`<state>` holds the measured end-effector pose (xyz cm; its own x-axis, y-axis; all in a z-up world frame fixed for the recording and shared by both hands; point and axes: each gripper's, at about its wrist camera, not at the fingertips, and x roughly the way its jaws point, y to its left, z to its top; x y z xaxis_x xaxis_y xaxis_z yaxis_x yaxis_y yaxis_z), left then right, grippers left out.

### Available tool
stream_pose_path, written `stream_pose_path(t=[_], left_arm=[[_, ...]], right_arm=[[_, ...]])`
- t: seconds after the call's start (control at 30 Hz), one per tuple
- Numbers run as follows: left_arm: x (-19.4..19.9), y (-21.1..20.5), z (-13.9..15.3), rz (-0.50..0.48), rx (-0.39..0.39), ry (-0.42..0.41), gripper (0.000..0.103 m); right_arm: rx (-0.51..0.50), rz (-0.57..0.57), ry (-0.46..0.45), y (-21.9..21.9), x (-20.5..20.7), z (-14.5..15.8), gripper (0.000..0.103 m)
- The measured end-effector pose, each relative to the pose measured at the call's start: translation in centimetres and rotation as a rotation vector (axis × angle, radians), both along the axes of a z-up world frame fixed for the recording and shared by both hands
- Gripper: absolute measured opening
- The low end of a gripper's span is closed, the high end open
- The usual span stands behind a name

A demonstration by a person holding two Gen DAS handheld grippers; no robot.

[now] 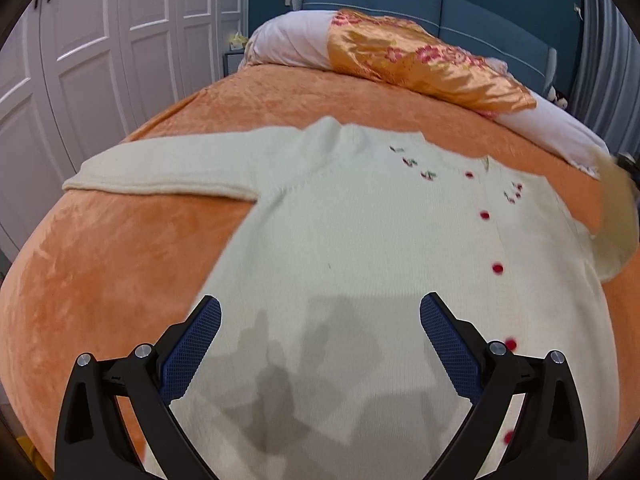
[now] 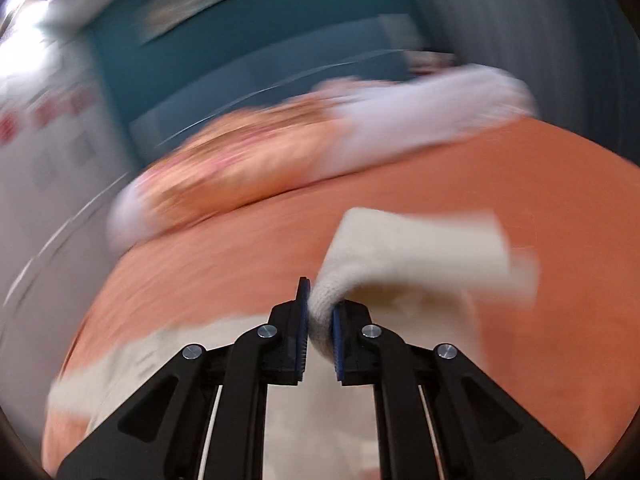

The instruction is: Fold small clothes

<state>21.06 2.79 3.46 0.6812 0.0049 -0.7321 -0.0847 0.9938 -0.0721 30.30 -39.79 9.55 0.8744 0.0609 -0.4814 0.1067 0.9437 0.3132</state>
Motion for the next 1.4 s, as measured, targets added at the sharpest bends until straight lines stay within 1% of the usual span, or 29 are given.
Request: stream_pose_path(t=[0.03,0.1,0.13,0.17,0.2,0.23,0.27,0.33,0.37,0.43,0.5,0.63,0.73,0.8,0.83,0.87,0.9,0.93,0.97,1.0,1.03,1.1,1.17,1.23,1.27,1.3,1.33,1.37,1.4], left_arm=[[0.2,0.2,0.1,0.004,-0.007,-0.004,0.098],[1.1,0.6,0.4,0.006,-0.037,-0.005,0.098],[1.5,0.7,0.4,0.006,-0.052,-0.001,0.098],[2.2,0.9,0.3,0.002,-0.083,0.009,0.098],[2.7,1.0,0.2,-0.007,-0.113,0.017,0.098],[3.3,1.1,0.1,-0.015,-0.141,0.027,0.098],[4.1,1.1,-0.2,-0.019,-0.174,0.039,0.098],[5.5,1.1,-0.7,-0.029,-0.225,0.058,0.098],[6.5,1.0,-1.2,-0.035,-0.258,0.074,0.098],[7.9,0.9,-2.1,-0.038,-0.306,0.104,0.098],[9.5,0.7,-3.1,-0.029,-0.369,0.130,0.098],[12.2,0.1,-4.6,-0.017,-0.492,0.165,0.097],[13.6,-0.7,-4.9,-0.015,-0.484,0.165,0.091],[14.5,-1.2,-4.7,-0.025,-0.458,0.166,0.072],[15.1,-1.6,-4.5,-0.036,-0.448,0.163,0.068],[15.4,-1.7,-4.3,-0.046,-0.442,0.157,0.043],[15.8,-1.9,-4.2,-0.067,-0.439,0.158,0.014],[16.3,-2.1,-3.9,-0.091,-0.442,0.157,0.009],[16.8,-2.2,-3.3,-0.103,-0.443,0.140,0.008],[17.2,-2.3,-2.4,-0.113,-0.442,0.112,0.008],[17.3,-2.5,-1.3,-0.126,-0.426,0.075,0.007],[17.0,-2.9,2.6,-0.171,-0.390,-0.061,0.007],[16.1,-2.9,5.5,-0.193,-0.380,-0.172,0.007],[15.4,-3.1,6.0,-0.204,-0.355,-0.223,0.008],[15.7,-3.5,4.9,-0.208,-0.316,-0.199,0.008],[16.2,-4.0,3.1,-0.208,-0.278,-0.146,0.008],[16.9,-4.3,0.7,-0.209,-0.255,-0.072,0.008],[17.5,-4.6,-2.6,-0.187,-0.215,0.027,0.008],[17.6,-4.6,-4.9,-0.171,-0.199,0.080,0.008]], right_arm=[[-0.018,0.072,0.002,3.0,0.6,-0.1,0.009],[-0.090,0.268,0.037,11.9,1.7,-2.1,0.009],[-0.123,0.321,0.056,14.6,2.1,-3.2,0.011],[-0.169,0.394,0.094,18.4,2.3,-5.2,0.012],[-0.196,0.446,0.135,21.1,2.4,-7.0,0.018],[-0.216,0.481,0.176,23.1,2.3,-8.7,0.028],[-0.236,0.504,0.222,25.0,1.9,-10.8,0.030],[-0.236,0.502,0.257,25.5,1.0,-12.0,0.032],[-0.200,0.497,0.254,24.7,-0.1,-11.9,0.034],[-0.094,0.461,0.228,21.8,-1.8,-10.7,0.047],[-0.046,0.395,0.208,19.0,-3.1,-9.9,0.054],[0.085,0.231,0.239,11.0,-5.7,-10.2,0.054],[0.245,0.097,0.268,4.9,-6.4,-11.2,0.056],[0.322,0.038,0.275,2.3,-6.3,-12.1,0.056],[0.348,0.023,0.271,1.4,-6.2,-12.5,0.055],[0.376,0.002,0.268,0.7,-5.9,-12.8,0.055],[0.394,-0.005,0.265,0.4,-5.7,-12.8,0.055],[0.413,-0.011,0.260,0.3,-5.2,-13.0,0.050],[0.413,-0.032,0.257,0.2,-4.7,-13.1,0.044],[0.402,-0.044,0.255,0.0,-4.2,-12.9,0.026],[0.385,-0.052,0.250,-0.1,-4.0,-12.7,0.012],[0.371,-0.064,0.164,-0.1,-4.0,-10.8,0.012],[0.358,-0.071,0.033,0.1,-5.1,-7.9,0.012],[0.309,-0.069,-0.046,0.6,-6.0,-6.7,0.011],[0.238,-0.074,-0.012,1.2,-5.6,-7.6,0.011],[0.195,-0.072,0.068,1.4,-4.6,-9.2,0.011],[0.188,-0.074,0.222,1.4,-2.9,-12.4,0.011],[0.219,-0.079,0.301,1.0,-2.2,-14.4,0.009],[0.269,-0.084,0.274,0.5,-2.6,-14.6,0.009]])
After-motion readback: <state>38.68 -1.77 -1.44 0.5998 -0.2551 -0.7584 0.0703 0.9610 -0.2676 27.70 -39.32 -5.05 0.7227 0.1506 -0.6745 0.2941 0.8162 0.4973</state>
